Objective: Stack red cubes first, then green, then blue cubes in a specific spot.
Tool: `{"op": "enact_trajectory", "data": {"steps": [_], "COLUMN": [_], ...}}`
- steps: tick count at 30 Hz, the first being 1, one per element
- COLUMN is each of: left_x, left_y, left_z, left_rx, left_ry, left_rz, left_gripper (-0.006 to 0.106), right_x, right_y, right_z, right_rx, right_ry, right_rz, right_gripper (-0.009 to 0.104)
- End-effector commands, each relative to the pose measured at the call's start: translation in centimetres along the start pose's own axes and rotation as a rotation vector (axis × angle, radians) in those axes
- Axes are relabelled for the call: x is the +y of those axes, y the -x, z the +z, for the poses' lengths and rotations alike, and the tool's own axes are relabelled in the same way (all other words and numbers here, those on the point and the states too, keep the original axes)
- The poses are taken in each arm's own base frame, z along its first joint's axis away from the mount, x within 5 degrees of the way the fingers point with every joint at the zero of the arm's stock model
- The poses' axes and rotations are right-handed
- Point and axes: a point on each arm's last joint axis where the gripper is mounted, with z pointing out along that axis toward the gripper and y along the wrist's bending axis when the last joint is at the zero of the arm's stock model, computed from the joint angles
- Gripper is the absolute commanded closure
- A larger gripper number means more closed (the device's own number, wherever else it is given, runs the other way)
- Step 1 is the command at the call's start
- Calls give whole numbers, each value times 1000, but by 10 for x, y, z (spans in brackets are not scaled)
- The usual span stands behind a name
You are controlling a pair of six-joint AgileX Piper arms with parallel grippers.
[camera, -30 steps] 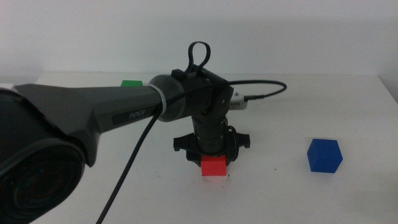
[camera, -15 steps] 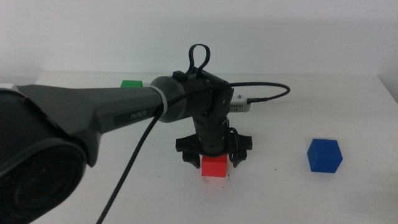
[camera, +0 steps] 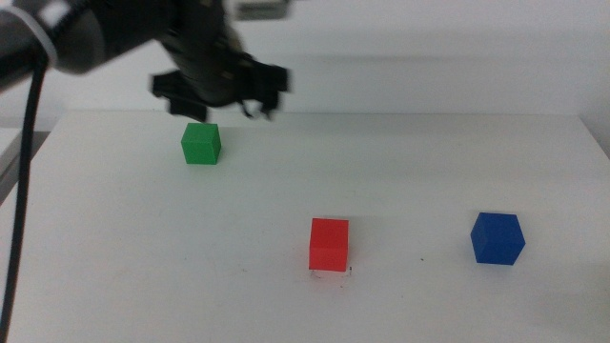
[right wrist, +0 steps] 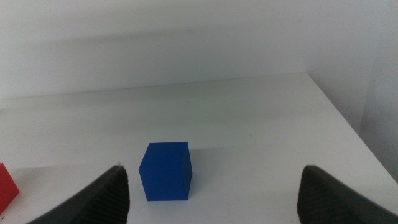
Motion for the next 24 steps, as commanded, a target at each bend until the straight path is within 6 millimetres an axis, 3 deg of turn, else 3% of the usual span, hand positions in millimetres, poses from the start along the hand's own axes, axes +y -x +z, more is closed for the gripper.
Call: {"op": "enact_trajectory", "data": {"steps": [1,3,5,9,12,18,20,24], "left_x": [34,64,75,93,98,103,103,104], "left_y": [25,51,64,77,80,77,75,73], "left_z": [30,67,89,136,160,183,186,192], "left_rx": [-6,4,8,40,63,96,101,109], "left_ry": [28,37,32,35,22,34,34,36], "left_rz": [-17,-9,4,-22,-3,34,39,22], "left_gripper": [7,7,7,7,7,13,20,47], "right_x": [0,0,0,0,0,0,0,0], "right_y": [0,0,0,0,0,0,0,0], "right_z": [0,0,0,0,0,0,0,0], "right_rx": [-13,-13,-13,-13,-13,-13,-13,-13], "right_ry": [-3,-3,-3,-3,-3,-3,-3,-3], "right_rz": [-18,-18,-18,-18,-18,-18,-18,-18], "right_gripper": [2,2,2,2,2,2,2,2]}}
